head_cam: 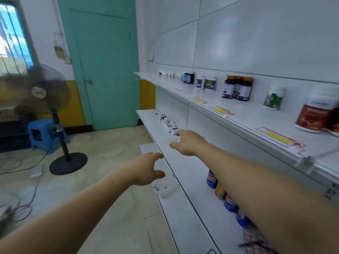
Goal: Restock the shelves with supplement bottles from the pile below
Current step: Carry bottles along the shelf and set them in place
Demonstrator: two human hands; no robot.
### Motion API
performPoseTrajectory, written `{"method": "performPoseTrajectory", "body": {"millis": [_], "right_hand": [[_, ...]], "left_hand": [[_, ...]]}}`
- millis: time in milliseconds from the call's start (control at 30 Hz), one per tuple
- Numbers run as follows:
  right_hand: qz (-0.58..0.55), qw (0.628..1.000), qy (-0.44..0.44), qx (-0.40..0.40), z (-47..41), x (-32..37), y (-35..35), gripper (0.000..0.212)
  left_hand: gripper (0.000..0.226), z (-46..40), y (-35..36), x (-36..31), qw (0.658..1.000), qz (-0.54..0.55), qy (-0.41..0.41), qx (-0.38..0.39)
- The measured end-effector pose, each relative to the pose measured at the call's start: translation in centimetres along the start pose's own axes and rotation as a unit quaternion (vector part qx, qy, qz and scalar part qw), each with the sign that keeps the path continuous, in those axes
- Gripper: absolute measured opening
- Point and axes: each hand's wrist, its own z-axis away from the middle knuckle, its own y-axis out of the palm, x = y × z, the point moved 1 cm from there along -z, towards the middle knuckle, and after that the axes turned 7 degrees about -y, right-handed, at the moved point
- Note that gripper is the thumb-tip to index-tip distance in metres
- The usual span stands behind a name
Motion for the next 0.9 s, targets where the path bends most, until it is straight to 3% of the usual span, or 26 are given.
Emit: {"method": "performPoseTrajectory", "body": {"millis": [200,633,900], "right_hand": [[-0.020,0.998,0.057,0.019,-13.5,0.5,3.2,0.067],[-0.082,0.976,0.198,0.034,-39.0,-9.4,12.8,0.064],[-0.092,0.962,0.253,0.045,-53.0,-11.2,14.7,0.058]], "left_hand": [[0.064,-14.0,-3.0,6.9,0.998,-0.017,0.032,0.041],[0.063,-45.0,0.0,15.8,0.986,-0.034,0.099,0.130],[0.063,-60.6,-1.1,22.0,0.976,-0.030,0.122,0.176]]}}
